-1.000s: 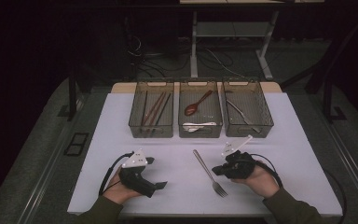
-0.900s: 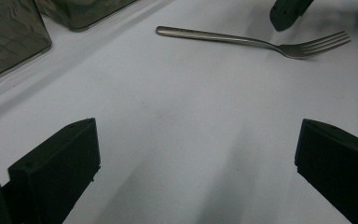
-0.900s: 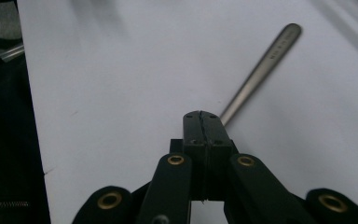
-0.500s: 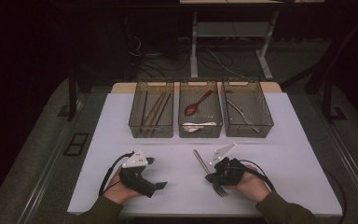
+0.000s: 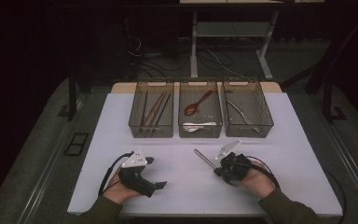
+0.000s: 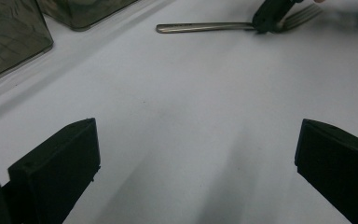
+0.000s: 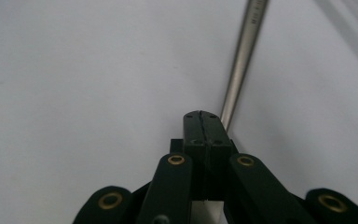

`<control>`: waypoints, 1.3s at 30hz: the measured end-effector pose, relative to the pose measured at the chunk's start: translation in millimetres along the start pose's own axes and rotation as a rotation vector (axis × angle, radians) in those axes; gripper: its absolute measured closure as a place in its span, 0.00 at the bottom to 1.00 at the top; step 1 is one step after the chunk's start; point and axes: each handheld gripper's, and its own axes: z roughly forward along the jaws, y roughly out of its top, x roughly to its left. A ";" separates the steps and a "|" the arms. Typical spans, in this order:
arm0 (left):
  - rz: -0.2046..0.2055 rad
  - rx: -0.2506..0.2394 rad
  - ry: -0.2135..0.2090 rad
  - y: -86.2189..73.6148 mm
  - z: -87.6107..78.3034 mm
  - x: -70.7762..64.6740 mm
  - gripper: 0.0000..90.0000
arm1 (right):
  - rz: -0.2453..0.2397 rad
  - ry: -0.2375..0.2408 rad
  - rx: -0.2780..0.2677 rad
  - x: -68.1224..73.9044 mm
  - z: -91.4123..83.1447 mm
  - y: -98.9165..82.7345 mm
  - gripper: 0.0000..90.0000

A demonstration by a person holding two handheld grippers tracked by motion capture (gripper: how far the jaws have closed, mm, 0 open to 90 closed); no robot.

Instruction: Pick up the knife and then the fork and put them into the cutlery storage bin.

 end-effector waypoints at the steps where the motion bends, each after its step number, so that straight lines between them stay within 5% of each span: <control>1: 0.000 0.000 0.000 0.0 -0.1 0.0 0.00 | 0.006 -0.010 0.003 -2.9 -0.8 -0.9 1.00; 6: 0.000 0.000 0.000 0.0 0.2 0.1 0.00 | 0.040 -0.035 0.008 -15.6 -2.8 -3.8 1.00; 12: -0.002 0.000 -0.001 0.1 0.6 0.3 0.00 | 0.024 -0.016 0.020 -25.4 -12.4 4.9 0.98; 26: 0.001 0.003 -0.003 -0.1 0.7 0.8 0.00 | -0.026 0.011 0.313 -32.2 11.6 44.5 0.86; 39: 0.003 0.008 -0.001 -0.1 1.0 0.2 0.00 | -0.049 -0.001 0.360 -35.2 14.9 50.0 0.94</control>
